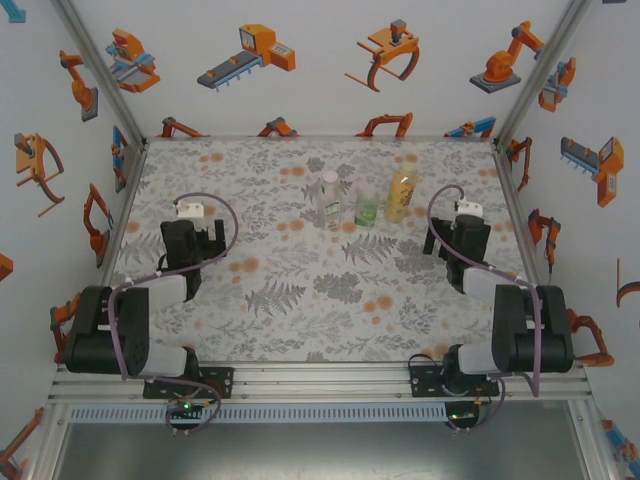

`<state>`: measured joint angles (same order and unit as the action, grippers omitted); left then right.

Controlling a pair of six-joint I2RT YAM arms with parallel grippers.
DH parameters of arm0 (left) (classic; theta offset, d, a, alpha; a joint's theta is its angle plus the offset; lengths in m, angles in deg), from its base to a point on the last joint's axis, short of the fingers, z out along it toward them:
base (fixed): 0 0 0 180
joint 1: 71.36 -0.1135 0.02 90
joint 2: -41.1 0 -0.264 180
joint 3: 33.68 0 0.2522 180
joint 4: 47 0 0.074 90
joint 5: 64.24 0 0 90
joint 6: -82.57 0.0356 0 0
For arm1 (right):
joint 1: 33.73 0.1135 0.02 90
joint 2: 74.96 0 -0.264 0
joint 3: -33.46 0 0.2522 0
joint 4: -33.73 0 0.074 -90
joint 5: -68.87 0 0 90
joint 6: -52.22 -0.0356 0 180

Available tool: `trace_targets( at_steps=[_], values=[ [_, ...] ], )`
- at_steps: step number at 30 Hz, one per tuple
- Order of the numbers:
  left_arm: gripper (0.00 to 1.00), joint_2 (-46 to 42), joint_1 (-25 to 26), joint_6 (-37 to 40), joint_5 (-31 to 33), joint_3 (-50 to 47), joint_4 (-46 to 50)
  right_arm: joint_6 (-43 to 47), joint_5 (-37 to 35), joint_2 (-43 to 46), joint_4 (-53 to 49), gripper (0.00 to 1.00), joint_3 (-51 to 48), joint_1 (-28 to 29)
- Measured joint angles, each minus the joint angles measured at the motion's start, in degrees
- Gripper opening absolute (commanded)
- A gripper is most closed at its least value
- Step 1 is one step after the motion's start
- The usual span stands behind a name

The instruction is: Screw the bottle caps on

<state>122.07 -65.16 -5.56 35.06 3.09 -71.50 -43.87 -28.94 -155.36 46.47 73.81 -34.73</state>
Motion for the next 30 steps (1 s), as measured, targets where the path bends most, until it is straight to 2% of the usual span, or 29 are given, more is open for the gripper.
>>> trace_targets(
  at_steps=[6,8,14,30],
  values=[
    [0.97,5.6,-3.3,-0.2,-5.1,-2.4,-9.3,0.2,3.2,-4.0,14.2,0.99,-3.9,-1.9],
    [0.97,7.0,-3.4,-0.2,-6.3,-2.6,-9.8,0.2,3.8,-6.6,18.1,1.00,-5.6,-2.2],
    [0.97,7.3,-4.7,-0.5,-9.3,-1.9,-10.0,0.2,4.0,-7.9,21.1,0.99,-6.5,-2.2],
    [0.97,7.3,-5.2,-2.2,-9.1,-0.8,-9.7,0.4,5.2,-7.9,22.4,0.99,-6.5,-2.2]
  ],
)
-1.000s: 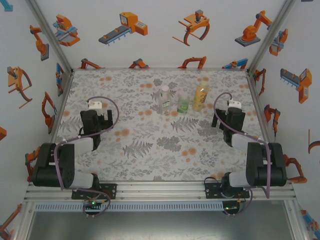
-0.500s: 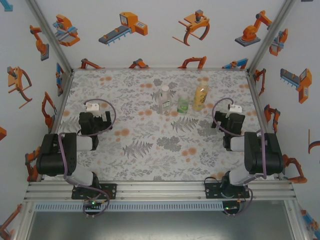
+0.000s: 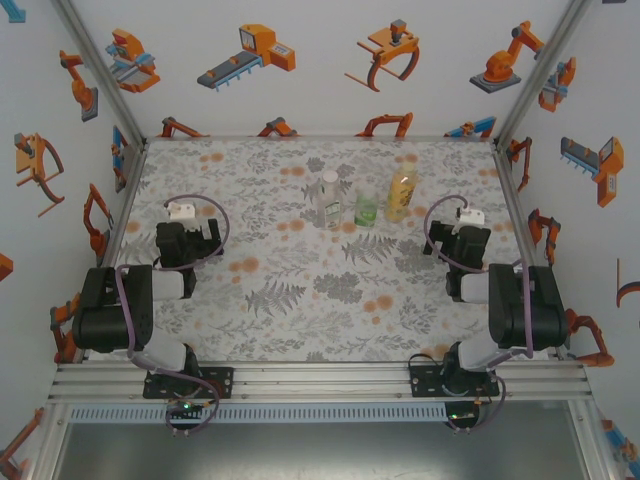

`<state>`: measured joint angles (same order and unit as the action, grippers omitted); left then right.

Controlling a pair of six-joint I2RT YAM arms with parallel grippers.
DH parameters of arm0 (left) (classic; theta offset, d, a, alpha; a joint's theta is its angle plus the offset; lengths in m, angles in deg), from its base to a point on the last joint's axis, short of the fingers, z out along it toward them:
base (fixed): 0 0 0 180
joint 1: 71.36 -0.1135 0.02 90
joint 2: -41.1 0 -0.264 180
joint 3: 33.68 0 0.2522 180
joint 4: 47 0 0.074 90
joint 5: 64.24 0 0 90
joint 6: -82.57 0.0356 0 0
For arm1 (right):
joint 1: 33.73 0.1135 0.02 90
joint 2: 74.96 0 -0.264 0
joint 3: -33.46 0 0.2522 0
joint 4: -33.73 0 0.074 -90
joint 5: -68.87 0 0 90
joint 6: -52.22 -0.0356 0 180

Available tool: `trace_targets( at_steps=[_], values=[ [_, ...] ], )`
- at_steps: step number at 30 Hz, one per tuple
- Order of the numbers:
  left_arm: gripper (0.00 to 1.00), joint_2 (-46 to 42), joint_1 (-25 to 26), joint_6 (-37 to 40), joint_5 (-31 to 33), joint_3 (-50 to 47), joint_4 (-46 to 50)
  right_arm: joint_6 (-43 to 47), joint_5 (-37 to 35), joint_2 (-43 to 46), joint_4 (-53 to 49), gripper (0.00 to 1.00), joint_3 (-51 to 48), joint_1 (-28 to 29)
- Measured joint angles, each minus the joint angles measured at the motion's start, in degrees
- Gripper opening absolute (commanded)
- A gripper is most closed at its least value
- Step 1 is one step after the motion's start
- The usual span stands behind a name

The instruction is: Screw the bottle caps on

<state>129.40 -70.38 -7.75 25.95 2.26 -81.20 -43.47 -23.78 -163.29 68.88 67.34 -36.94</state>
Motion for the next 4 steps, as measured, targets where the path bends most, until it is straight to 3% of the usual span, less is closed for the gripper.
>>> trace_targets(
  at_steps=[4],
  values=[
    [0.97,0.0,0.0,-0.2,0.0,0.0,0.0,0.7,2.0,0.0,0.0,0.99,0.3,0.0]
  ],
)
